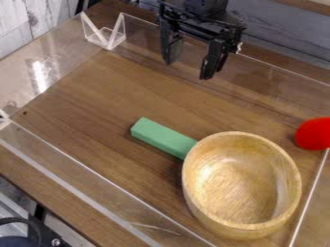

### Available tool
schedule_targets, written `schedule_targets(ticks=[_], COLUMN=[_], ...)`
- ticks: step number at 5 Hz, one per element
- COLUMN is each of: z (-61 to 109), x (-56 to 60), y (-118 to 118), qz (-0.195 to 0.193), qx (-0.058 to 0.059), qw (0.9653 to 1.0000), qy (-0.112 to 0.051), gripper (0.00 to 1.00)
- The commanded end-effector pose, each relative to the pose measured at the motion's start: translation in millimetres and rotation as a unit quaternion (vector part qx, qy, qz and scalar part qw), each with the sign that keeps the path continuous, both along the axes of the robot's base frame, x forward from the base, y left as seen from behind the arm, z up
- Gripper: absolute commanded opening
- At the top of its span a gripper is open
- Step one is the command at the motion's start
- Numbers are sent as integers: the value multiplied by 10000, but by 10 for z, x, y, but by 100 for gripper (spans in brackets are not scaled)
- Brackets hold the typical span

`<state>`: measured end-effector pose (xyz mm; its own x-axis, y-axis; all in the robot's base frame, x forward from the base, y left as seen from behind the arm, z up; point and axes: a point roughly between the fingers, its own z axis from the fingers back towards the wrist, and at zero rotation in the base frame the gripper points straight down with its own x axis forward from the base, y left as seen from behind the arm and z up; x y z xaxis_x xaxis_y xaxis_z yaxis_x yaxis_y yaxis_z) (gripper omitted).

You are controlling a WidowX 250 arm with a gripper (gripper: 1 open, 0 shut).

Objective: Put the green block in the brown bowl

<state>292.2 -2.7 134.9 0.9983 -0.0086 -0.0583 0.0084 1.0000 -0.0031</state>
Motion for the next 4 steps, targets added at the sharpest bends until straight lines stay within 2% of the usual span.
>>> schedule_targets(ticks=[1,2,3,4], z=[-59,-144,-256,-378], x=[-74,-227,-390,-534], y=[-91,-138,-89,-30], qz=[-899,-2133,-3333,-4479], qx=[-36,-26,45,157], qw=[9958,9766,9424,8935], qy=[154,272,290,286], gripper=[100,100,100,100])
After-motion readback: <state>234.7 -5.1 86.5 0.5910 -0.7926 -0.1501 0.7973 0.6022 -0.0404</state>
